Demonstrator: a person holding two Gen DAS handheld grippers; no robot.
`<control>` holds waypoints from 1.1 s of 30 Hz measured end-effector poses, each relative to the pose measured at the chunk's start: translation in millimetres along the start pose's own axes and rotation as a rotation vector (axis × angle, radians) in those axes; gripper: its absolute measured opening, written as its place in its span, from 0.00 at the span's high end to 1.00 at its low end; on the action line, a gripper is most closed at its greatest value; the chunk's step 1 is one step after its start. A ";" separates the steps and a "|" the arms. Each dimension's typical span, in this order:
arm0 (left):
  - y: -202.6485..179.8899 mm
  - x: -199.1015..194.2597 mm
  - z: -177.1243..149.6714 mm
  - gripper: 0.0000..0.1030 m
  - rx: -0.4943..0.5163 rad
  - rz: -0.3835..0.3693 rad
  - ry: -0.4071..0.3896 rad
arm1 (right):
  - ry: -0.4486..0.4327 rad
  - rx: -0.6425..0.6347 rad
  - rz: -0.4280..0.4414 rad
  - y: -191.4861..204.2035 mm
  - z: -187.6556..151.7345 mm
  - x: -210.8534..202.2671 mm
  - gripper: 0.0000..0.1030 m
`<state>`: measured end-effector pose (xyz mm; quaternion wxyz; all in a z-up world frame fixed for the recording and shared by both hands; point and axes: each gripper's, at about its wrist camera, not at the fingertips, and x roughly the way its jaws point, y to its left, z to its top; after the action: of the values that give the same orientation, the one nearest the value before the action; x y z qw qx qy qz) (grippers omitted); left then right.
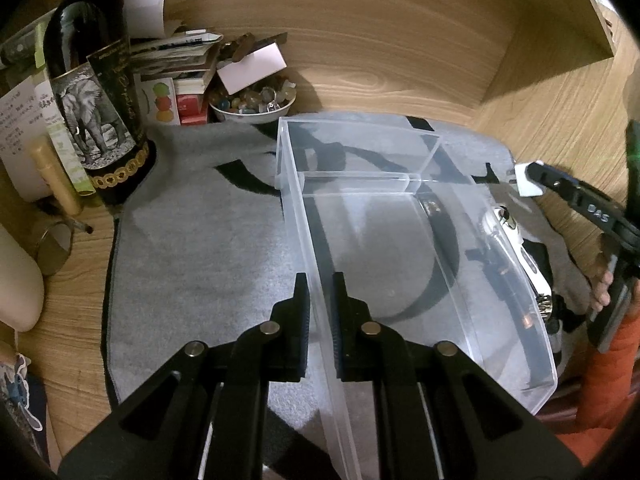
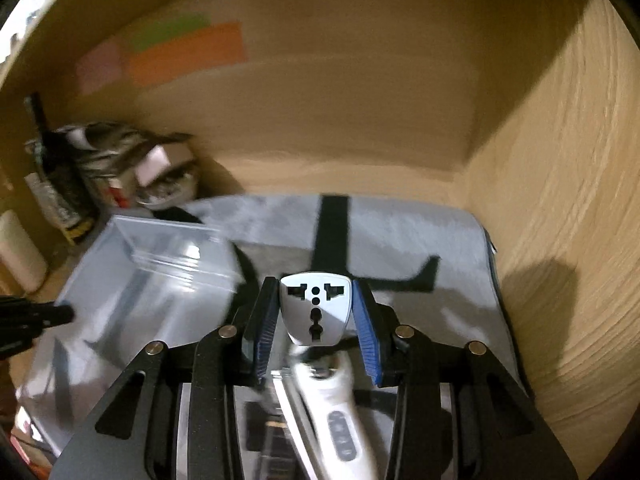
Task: Organize rigid objects
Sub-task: 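Lift the white adapter plug with the right gripper and drop it into the box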
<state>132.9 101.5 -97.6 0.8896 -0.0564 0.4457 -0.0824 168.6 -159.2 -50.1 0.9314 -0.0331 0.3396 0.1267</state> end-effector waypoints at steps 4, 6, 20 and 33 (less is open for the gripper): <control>-0.4 -1.8 -1.4 0.91 -0.004 -0.002 -0.007 | -0.031 -0.030 0.047 19.6 6.5 -4.0 0.67; -0.7 -2.9 -2.2 0.91 -0.006 -0.004 -0.010 | -0.039 -0.049 0.070 30.4 8.9 -5.7 0.67; -0.1 -4.7 -2.9 0.91 -0.019 -0.023 -0.019 | 0.019 -0.155 0.182 95.3 10.2 29.4 0.67; -2.3 -5.4 -3.8 0.90 0.005 -0.018 -0.027 | 0.177 -0.219 0.213 119.5 2.0 72.5 0.67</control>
<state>126.4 100.2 -95.3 0.8948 -0.0594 0.4330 -0.0909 192.3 -28.0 -92.2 0.8701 -0.1091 0.4059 0.2573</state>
